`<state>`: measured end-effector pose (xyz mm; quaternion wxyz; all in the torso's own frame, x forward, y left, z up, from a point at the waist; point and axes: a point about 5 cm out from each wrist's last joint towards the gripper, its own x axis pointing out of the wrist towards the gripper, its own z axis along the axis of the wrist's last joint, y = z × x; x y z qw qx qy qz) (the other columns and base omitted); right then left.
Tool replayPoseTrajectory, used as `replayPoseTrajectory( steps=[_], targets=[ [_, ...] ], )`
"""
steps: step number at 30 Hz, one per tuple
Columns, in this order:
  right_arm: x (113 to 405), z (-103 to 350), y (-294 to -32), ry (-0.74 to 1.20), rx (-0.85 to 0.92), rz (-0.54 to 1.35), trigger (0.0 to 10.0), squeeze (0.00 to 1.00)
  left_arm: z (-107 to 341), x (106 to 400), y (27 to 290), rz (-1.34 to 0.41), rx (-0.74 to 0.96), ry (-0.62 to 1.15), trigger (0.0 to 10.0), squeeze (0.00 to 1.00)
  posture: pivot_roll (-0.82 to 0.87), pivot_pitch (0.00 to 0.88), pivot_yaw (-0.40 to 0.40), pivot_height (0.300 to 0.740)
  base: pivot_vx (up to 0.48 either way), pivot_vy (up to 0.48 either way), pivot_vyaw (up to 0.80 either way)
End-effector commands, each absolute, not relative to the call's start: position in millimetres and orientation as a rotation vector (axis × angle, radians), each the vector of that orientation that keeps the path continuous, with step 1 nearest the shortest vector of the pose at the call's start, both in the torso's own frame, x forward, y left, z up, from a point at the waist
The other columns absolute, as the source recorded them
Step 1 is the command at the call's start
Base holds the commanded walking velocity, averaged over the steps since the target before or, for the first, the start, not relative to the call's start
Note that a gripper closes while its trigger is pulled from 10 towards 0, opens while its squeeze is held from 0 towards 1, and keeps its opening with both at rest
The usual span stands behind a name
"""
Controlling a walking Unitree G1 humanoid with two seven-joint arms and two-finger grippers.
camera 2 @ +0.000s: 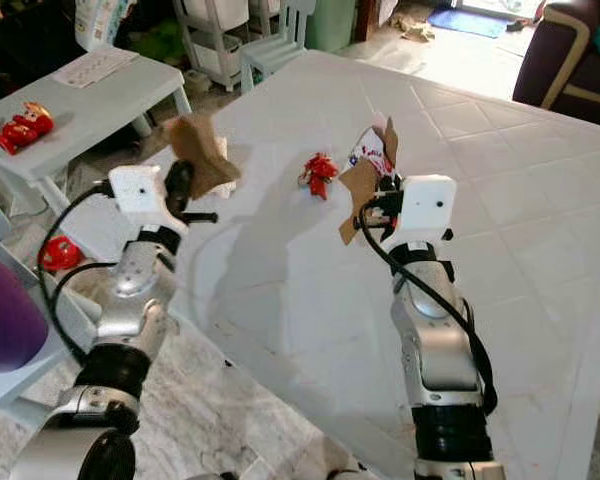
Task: Picking trash to rubbish bin
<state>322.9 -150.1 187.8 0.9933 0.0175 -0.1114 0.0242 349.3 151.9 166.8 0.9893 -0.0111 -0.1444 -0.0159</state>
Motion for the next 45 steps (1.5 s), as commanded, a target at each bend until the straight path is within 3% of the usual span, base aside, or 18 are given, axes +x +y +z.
replayPoseTrajectory(
  steps=[1,11,19,45],
  targets=[
    [324.5,188.5,-150.0,-0.233,0.045,0.052,0.0,0.0,164.4,339.6,160.0,0.01,0.027,-0.286,0.0,0.0,-0.01,0.076,0.03,0.74,0.0,0.0,0.0],
    [327.5,184.7,-142.8,-0.223,0.064,0.069,0.0,0.0,157.3,318.8,183.2,0.154,-0.023,-0.224,0.0,0.0,0.02,0.079,0.019,0.74,0.0,0.0,0.0],
    [329.1,185.6,-146.2,-0.226,0.048,0.063,0.0,0.0,170.5,322.1,174.2,0.136,-0.036,-0.236,0.0,0.0,0.0,0.076,0.022,0.74,0.0,0.0,0.0],
    [328.5,183.5,-146.2,-0.22,0.032,0.069,0.0,0.0,175.8,329.1,158.0,0.073,-0.072,-0.21,0.0,0.0,-0.01,0.075,0.017,0.74,0.0,0.0,0.79]
  ],
)
